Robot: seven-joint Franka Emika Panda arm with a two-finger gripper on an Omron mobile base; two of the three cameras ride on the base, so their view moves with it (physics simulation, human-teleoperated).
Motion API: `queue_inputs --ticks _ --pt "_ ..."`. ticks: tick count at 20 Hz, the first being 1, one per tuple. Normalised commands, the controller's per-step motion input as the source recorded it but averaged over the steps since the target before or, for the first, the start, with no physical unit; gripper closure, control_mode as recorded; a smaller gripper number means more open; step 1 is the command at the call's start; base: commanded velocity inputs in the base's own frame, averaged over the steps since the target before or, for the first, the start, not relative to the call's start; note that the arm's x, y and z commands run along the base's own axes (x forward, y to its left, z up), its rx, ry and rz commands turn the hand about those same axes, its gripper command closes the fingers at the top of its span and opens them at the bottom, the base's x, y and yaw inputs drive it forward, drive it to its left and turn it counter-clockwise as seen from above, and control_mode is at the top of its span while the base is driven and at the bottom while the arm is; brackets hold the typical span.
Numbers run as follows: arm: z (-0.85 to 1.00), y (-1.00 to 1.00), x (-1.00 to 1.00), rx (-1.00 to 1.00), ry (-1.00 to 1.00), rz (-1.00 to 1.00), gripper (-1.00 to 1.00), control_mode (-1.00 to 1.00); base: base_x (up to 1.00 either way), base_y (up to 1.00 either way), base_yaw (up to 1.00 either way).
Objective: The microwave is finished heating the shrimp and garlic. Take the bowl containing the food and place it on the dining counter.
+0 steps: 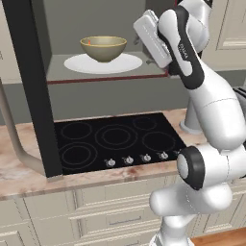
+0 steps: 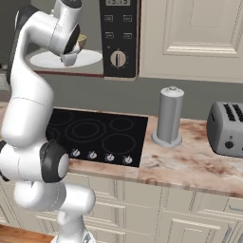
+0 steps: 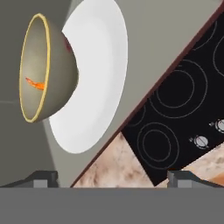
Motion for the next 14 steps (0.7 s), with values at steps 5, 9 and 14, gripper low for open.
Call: queue_inputs --ticks 5,9,14 --pt "0.00 0.17 0.55 0.00 0.00 -0.01 -1.00 -1.00 0.00 0.00 0.00" --pt "0.00 0.11 0.41 0.00 0.00 0.00 -1.00 -1.00 0.00 0.00 0.00" --pt "-0.02 0.12 0.35 0.00 0.00 0.00 -1.00 -1.00 0.00 0.00 0.00"
